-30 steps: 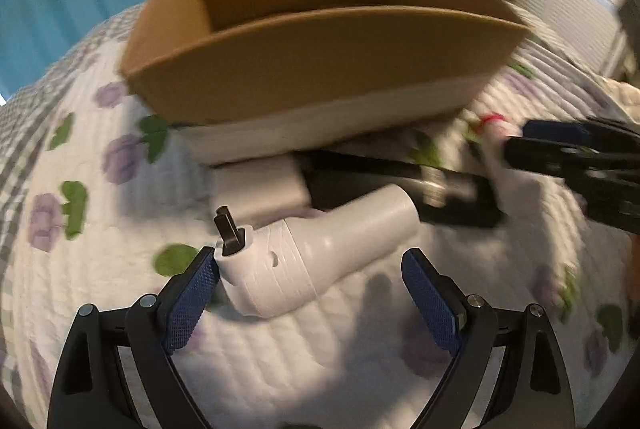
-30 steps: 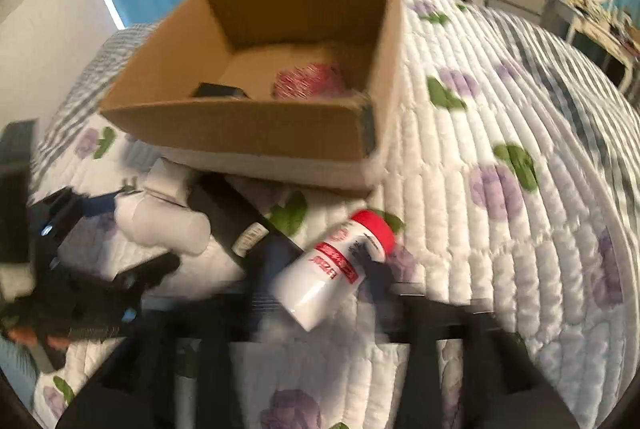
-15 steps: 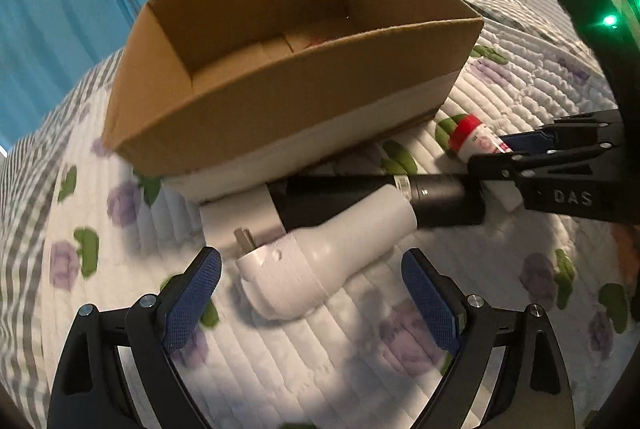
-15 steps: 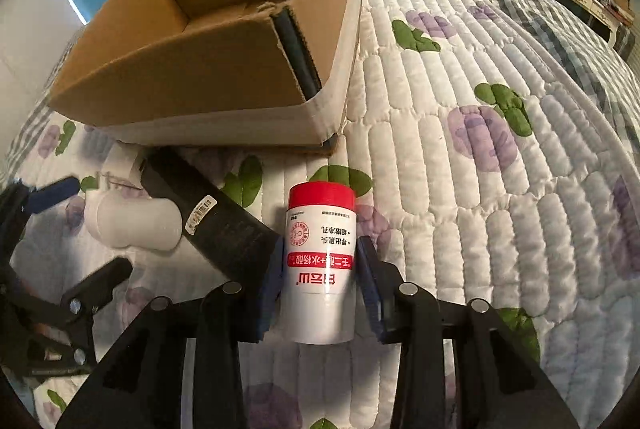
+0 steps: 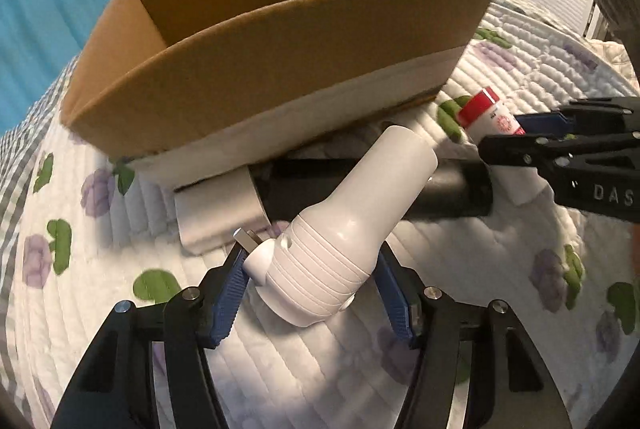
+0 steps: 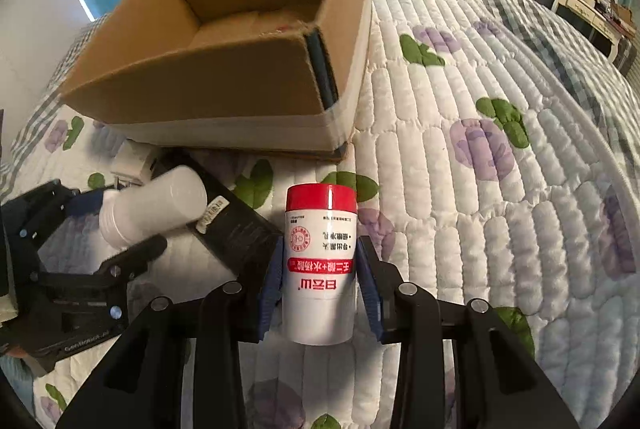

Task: Organize rigid objects
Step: 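Drop the hair dryer and bottle into the box, opening both grippers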

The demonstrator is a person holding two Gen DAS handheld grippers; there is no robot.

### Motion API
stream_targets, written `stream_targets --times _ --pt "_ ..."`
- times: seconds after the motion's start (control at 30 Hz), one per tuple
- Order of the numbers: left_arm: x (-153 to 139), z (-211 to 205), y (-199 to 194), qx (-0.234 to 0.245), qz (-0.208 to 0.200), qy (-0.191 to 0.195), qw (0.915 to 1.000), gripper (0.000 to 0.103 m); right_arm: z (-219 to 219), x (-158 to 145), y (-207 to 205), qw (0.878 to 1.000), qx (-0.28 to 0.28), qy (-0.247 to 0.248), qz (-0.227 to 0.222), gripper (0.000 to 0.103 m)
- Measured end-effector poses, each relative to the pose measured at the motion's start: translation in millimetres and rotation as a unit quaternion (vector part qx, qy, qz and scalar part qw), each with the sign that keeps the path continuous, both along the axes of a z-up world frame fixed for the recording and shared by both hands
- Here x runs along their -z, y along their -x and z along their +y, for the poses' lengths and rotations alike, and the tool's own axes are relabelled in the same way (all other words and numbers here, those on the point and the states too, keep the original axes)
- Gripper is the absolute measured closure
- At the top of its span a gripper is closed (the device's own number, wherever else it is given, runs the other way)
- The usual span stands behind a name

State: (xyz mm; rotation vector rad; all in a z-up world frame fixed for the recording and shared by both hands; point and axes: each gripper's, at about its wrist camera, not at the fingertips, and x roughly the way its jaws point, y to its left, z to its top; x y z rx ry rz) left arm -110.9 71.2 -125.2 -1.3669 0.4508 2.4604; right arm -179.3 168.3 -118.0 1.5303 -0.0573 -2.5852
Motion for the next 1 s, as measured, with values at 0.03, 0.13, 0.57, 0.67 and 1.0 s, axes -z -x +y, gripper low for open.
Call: stream_targets --times 0.03,0.13,0.57,0.67,1.0 --pt "-1.9 0.8 -3.4 0.000 0.002 0.003 1.0000 0.041 -0.7 -2.3 -2.1 1.000 -0.001 -0.001 0.003 0.067" --pt "-11.8 0.8 -14.9 -0.008 0.010 -0.002 0.9999 0.041 -3.7 -13.3 -6.7 1.000 -0.006 -0.006 0.015 0.067" --pt "-107.0 -22.0 -48.0 -0.105 0.063 -0.064 0.9905 0.041 -26.5 -113.9 -52.6 0.992 -0.039 -0.022 0.122 0.067" --pt "-134.9 -23.7 -43.5 -0.112 0.089 -0.065 0.9875 0.041 -27.6 -144.9 -53.5 0.988 -0.042 -0.026 0.146 0.067" --pt "-187.0 -20.3 12.5 -0.128 0.138 -0.089 0.9781 0.041 -34.3 -222.0 -9.6 0.975 -0.047 -0.022 0.218 0.067"
